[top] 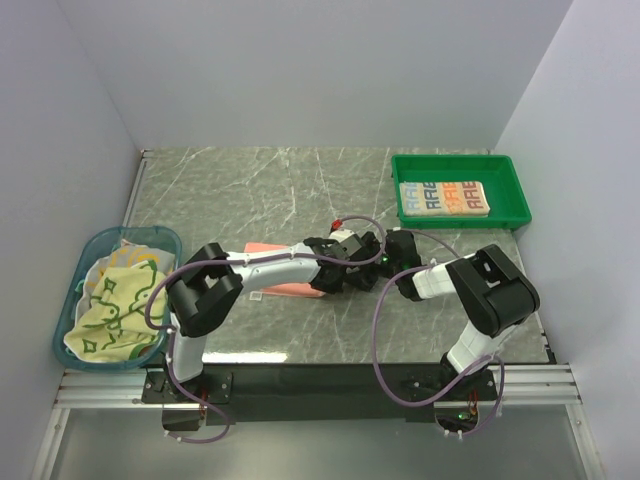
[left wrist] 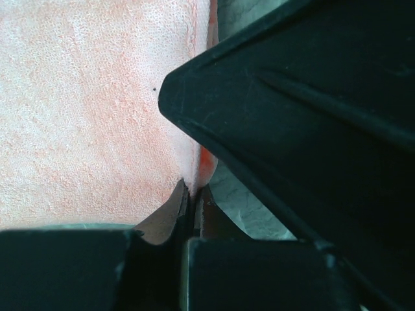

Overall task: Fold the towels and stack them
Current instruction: Neatly place the folded towel into the bin

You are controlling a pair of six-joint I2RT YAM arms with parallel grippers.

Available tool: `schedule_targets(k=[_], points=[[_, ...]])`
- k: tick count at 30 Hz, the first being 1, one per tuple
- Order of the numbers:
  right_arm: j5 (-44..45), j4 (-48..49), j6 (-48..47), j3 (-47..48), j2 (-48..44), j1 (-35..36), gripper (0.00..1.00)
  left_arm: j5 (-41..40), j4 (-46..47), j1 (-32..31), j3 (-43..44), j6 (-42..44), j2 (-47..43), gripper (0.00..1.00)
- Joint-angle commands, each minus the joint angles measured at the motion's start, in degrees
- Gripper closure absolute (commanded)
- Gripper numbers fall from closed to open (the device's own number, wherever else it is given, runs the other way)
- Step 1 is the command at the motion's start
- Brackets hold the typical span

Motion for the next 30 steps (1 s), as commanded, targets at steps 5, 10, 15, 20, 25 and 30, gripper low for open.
schedule_targets(k=[5,10,15,20,25,30], points=[[2.6,-4.6,-0.1,1.0,1.4,1.9,0.17,1.0,1.7,-0.3,0.2,-0.2,-3.3,0.99],[2.2,-0.1,3.3,0.3,4.1,3.1,0.17,0.8,1.7,-0.3,0.7,-0.3,-4.5,0.99],[1.3,3.6,6.2,0.5,6.8,3.9,0.17,0.7,1.6,-0.3,0.6,-0.5,-5.3,0.99],[1.3,4.4,7.0,1.7,8.0,4.6,0.18,1.0,2.1,-0.2,0.2,-0.8,-5.2,0.99],[1.7,5.2,8.7,2.8,9.6,5.3,0.21,1.6,2.4,-0.3,0.6,-1.5,-5.1,0.99],[2.7,6.9,10.1,3.8,11.0,7.0,0.26,1.7,1.6,-0.3,1.6,-2.6,-4.5,0.99]])
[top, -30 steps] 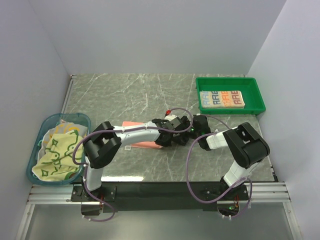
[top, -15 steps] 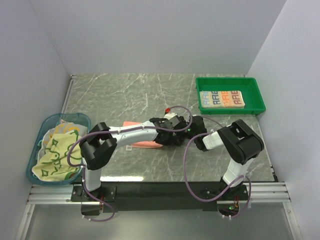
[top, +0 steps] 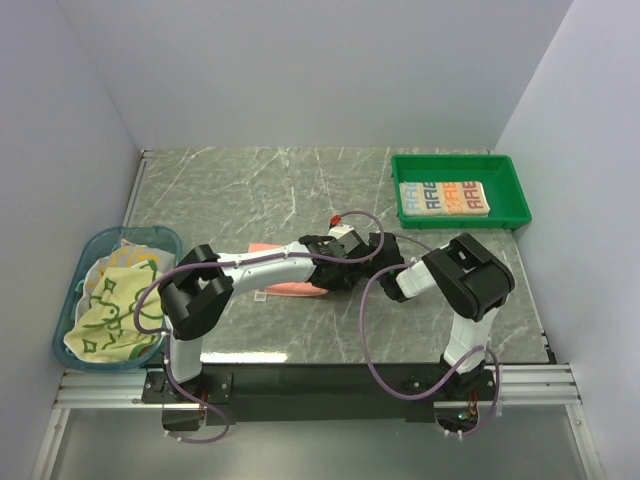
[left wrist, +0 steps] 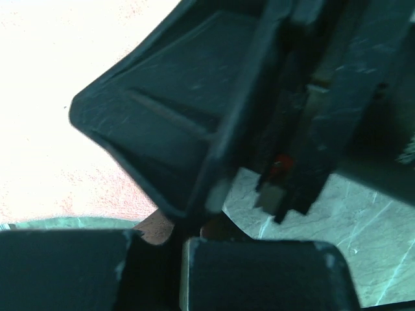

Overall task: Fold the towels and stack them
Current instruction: Neatly place the folded towel into the bin

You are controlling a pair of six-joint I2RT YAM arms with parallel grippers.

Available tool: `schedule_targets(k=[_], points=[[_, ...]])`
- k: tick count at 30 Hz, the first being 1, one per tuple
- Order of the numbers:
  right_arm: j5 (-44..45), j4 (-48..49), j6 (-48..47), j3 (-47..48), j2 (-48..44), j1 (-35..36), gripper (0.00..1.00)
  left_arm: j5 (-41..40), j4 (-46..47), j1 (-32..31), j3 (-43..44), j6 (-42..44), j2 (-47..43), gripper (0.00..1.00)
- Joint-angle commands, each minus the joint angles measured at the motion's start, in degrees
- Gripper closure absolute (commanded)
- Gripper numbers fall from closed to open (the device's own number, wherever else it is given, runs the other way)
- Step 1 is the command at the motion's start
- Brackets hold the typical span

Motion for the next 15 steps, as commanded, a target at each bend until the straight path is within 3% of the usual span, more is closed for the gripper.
schedule_targets(k=[1,5,10,13,15], points=[[2.7,-2.3,0.6,0.5,2.2,1.6,0.27,0.5,0.7,-0.3,2.0,-1.6,-1.6,0.99],[3.5,-1.7,1.0,0.1,2.1,1.6,0.35,1.0,0.8,-0.3,2.1,-2.0,-1.0,0.99],[4.3,-1.6,0.6,0.1,1.6,1.7,0.64,1.2,1.3,-0.3,2.7,-2.6,-0.8,0.98],[4.6,-2.8,-0.6,0.3,0.9,1.6,0.77,1.1,0.8,-0.3,3.2,-2.9,-0.7,0.85],[4.7,-3.7,-1.4,0.8,0.5,1.5,0.85,1.2,0.6,-0.4,3.3,-3.1,-0.7,0.68]])
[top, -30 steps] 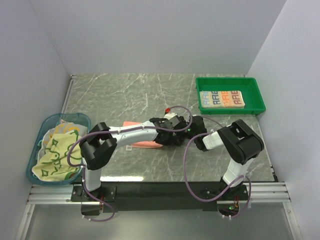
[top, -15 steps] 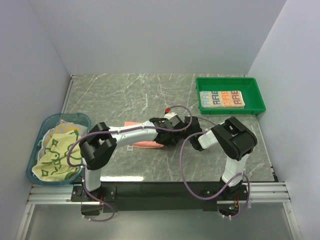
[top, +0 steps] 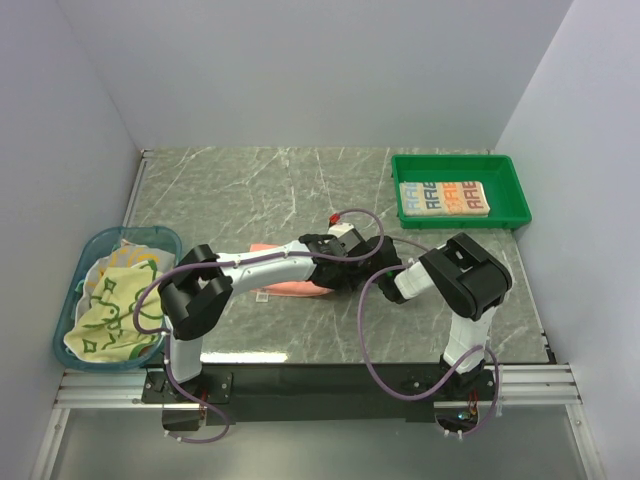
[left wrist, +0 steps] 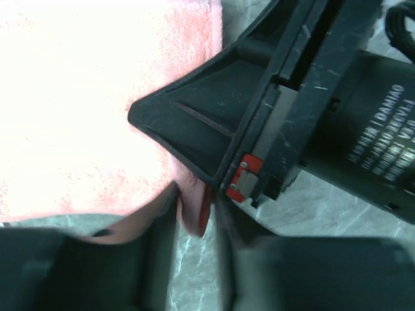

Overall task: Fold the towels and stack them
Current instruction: Neatly place the folded towel into the bin

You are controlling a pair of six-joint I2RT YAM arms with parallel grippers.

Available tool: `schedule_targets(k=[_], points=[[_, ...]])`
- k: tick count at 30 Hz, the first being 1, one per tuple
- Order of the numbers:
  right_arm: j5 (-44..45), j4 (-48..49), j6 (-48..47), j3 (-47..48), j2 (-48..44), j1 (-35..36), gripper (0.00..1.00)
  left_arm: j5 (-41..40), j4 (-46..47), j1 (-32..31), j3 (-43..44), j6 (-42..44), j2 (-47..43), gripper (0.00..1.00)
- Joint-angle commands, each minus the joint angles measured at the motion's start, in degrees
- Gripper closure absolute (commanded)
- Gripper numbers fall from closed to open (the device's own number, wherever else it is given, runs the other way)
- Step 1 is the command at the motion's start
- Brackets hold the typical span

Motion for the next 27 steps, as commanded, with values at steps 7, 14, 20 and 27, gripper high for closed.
schedule_targets(k=[7,14,20,27], points=[[1.8,-9.8,-9.9,3.0,-3.5,-2.2,1.00,-0.2,0.1,-0.2,1.1,-3.6,-5.7,0.27],[-0.1,-23.9,-27.0,10.8,-4.3,-5.8,1.00,1.8,1.5,4.4,-4.7,-3.3,-16.7,0.12],[0.4,-45.1,-49.7,24.6,-3.6,-9.3,1.00,5.7,3.1,17.8,-13.7,2.1,-31.1,0.08],[5.9,-67.7,-69.9,45.2,-1.5,-13.6,1.00,6.9,5.6,34.2,-21.9,10.7,-41.9,0.01]])
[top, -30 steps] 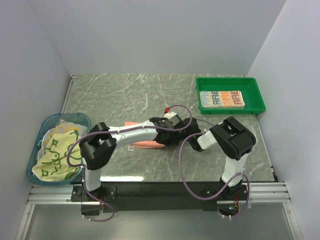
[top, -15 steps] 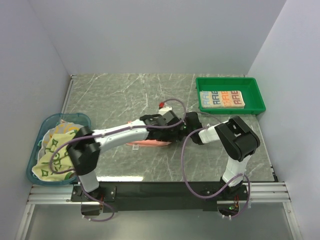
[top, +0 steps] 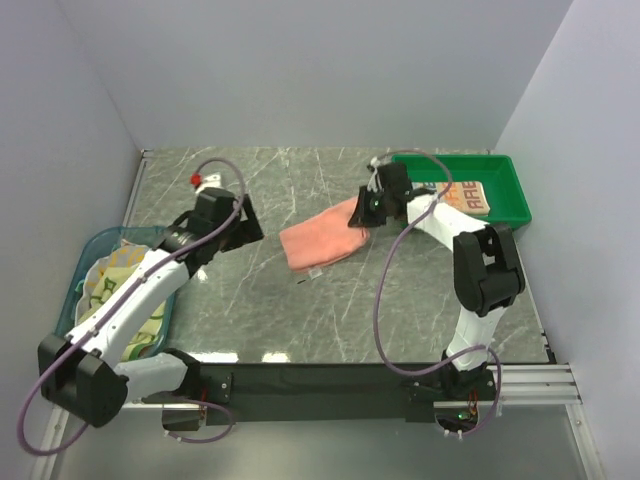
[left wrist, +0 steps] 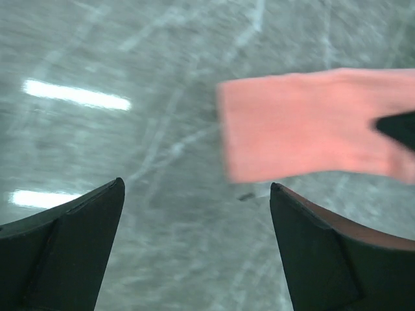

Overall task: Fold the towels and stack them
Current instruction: Neatly place the folded towel into the bin

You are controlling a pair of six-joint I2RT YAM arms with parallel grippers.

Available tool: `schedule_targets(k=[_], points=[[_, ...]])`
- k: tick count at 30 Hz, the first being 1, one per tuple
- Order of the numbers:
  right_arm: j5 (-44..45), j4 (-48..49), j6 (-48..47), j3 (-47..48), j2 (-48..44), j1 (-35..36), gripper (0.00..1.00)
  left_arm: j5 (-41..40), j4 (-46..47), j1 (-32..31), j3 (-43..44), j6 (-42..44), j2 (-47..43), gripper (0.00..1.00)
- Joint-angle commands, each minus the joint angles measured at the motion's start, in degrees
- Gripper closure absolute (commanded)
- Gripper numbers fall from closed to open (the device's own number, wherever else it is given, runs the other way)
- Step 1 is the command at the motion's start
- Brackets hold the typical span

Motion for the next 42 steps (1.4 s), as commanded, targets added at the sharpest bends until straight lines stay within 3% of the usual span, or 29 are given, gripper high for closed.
schedule_targets(k=[1,5,13,18,27,42], points=[[3.6,-17.2,-16.3,10.8,1.4,-3.1,1.00,2.6,3.2,5.3,-3.5,6.3,-3.6,0.01],[3.3,-27.6,-22.7,25.3,5.1,-7.1,1.00,4.2,6.0,9.0,-7.1,9.1,-3.7,0.01],[3.7,-37.7,-30.8,37.8,8.4,-17.2,1.00,2.8,6.0,11.4,-7.4,10.7,1.8,0.01],[3.7,-38.4,-32.5,39.4,9.6,-21.3,1.00,2.6,6.5,13.1,-7.8,10.1,2.9,0.01],[-6.2,-25.9,-26.2,36.5,11.3,-26.6,1.00,1.7,6.2,13.7,-7.3,9.6,6.1,0.01],[-4.1,-31.8,-31.8,42.4,15.5,-28.5,1.00,1.7,6.0,13.8,-7.2,9.6,7.3,0.01]])
